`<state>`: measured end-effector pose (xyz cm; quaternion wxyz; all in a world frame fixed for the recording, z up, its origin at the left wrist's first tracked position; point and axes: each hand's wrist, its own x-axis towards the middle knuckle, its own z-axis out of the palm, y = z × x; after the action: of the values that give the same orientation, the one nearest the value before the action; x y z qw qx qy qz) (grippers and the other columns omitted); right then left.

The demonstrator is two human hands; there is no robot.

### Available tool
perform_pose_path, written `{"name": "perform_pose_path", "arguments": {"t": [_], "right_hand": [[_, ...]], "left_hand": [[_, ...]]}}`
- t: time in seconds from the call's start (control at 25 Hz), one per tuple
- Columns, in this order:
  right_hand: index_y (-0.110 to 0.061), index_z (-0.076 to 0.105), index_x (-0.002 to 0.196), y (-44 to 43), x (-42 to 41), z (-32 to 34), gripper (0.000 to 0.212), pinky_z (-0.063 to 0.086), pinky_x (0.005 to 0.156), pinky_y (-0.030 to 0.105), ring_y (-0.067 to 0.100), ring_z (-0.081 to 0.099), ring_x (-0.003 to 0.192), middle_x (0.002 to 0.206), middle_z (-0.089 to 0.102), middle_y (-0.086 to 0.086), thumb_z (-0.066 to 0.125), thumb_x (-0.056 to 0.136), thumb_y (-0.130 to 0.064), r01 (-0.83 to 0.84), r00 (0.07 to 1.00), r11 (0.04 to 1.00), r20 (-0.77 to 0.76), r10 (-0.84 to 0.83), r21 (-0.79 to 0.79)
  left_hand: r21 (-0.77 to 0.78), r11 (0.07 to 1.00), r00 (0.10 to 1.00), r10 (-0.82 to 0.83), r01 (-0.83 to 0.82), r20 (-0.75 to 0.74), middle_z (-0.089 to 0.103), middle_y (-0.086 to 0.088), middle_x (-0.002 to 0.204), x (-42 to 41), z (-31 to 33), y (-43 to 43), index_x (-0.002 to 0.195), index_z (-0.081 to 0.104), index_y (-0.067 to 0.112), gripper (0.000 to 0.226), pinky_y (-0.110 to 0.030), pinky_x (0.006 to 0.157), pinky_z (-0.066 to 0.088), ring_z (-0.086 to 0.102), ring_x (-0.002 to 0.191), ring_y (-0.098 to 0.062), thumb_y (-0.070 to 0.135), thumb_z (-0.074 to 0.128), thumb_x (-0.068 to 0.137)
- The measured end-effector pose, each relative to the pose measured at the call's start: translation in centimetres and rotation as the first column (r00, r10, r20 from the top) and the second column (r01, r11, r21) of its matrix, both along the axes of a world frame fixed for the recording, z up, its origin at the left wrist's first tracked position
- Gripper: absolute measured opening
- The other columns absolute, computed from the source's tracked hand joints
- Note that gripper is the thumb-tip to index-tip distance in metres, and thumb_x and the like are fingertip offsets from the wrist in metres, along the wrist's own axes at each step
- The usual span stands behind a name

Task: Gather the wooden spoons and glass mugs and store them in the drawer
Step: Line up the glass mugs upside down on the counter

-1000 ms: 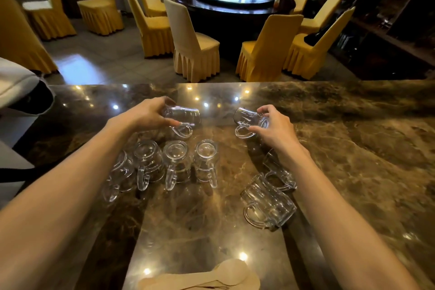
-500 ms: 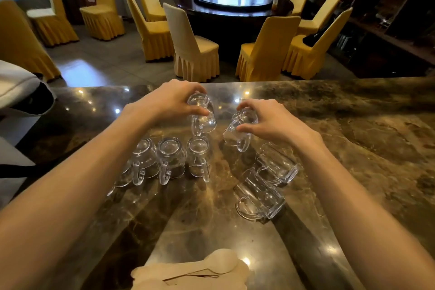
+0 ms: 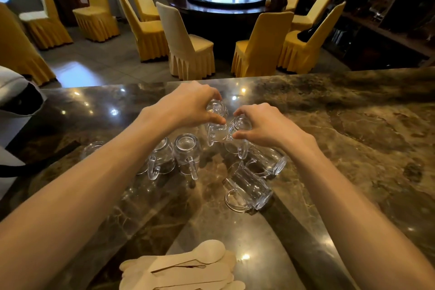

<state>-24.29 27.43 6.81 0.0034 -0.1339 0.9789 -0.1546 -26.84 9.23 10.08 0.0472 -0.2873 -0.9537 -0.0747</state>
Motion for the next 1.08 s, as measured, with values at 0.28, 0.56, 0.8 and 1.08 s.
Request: {"name": "perform_pose_path", "arguments": {"t": [0.28, 0.56, 0.8, 1.08], "right_hand": [[-0.022, 0.05, 0.129, -0.1, -0.4, -0.8, 0.06, 0.046, 0.086, 0.034, 0.023, 0.055, 0.111, 0.122, 0.06, 0.005, 0.071, 0.077, -0.042, -0.02, 1.0, 0.999, -0.005, 0.02, 0.038], [-0.023, 0.053, 0.128, -0.4, -0.5, -1.5, 0.059, 0.044, 0.078, 0.03, 0.023, 0.058, 0.107, 0.119, 0.062, 0.005, 0.073, 0.075, -0.041, -0.042, 0.999, 0.998, -0.02, 0.043, 0.048], [-0.023, 0.053, 0.126, -0.5, -0.7, -2.0, 0.059, 0.045, 0.078, 0.031, 0.023, 0.058, 0.106, 0.118, 0.062, 0.003, 0.073, 0.074, -0.043, -0.047, 0.999, 0.996, 0.005, 0.047, 0.072], [-0.023, 0.053, 0.127, -0.5, -1.0, -2.2, 0.059, 0.04, 0.072, 0.028, 0.024, 0.058, 0.104, 0.117, 0.063, 0.005, 0.073, 0.075, -0.042, -0.057, 0.998, 0.994, -0.001, 0.057, 0.097]], "left_hand": [[-0.091, 0.996, 1.0, -0.006, 0.008, 0.019, 0.065, -0.004, 0.119, 0.6, -2.4, 0.3, 0.126, 0.055, 0.019, 0.067, -0.027, 0.074, 0.039, 0.061, 0.104, -0.022, 0.06, 0.064, 0.073], [-0.111, 0.994, 1.0, 0.009, -0.006, 0.026, 0.066, -0.004, 0.115, 1.1, -3.7, 0.4, 0.125, 0.055, 0.021, 0.066, -0.027, 0.071, 0.038, 0.061, 0.102, -0.023, 0.062, 0.064, 0.073], [-0.127, 0.992, 0.997, 0.034, -0.025, 0.064, 0.065, -0.004, 0.117, 1.5, -4.1, 0.1, 0.126, 0.053, 0.024, 0.069, -0.037, 0.081, 0.049, 0.061, 0.103, -0.025, 0.065, 0.063, 0.071], [-0.117, 0.993, 0.997, 0.031, -0.022, 0.076, 0.066, -0.005, 0.113, 1.6, -4.8, 0.2, 0.124, 0.054, 0.024, 0.07, -0.033, 0.073, 0.046, 0.063, 0.098, -0.024, 0.066, 0.063, 0.069]]}}
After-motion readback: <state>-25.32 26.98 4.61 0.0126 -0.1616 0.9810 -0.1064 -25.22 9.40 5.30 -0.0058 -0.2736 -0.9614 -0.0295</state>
